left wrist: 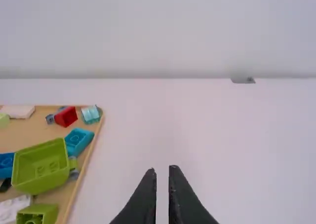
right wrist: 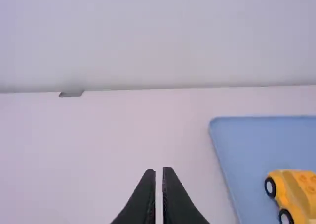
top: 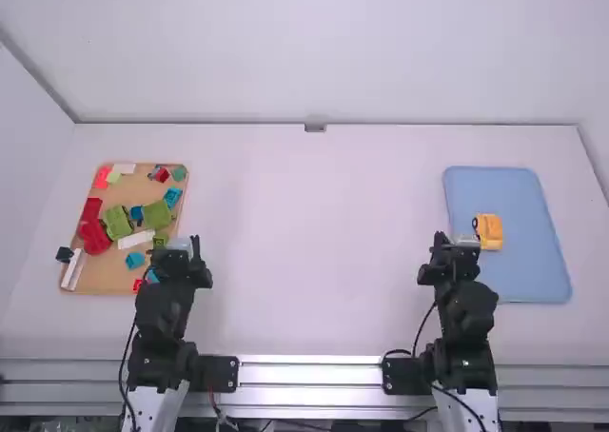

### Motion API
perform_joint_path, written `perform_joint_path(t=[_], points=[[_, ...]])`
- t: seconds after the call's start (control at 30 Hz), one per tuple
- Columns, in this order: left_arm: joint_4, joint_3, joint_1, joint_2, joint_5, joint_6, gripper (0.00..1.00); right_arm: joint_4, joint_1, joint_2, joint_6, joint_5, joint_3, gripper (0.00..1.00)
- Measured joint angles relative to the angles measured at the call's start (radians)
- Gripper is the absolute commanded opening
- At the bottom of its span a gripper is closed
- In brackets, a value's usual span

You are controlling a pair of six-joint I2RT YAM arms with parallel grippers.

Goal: Assemble lego blocks to make yellow taxi

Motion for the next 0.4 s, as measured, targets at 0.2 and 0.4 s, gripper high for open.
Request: perform_joint_path(t=[0.2, 0.4], points=[[0.0, 0.0, 0.0, -0.023, 0.0, 0.0, 0.0, 0.003, 0.0, -0.062, -0.003, 0.0, -0.062, 0.0], [0.0, 0.0, 0.0, -0.023, 0.0, 0.0, 0.0, 0.008, 0.0, -0.119, 0.002, -0.001, -0.062, 0.0]])
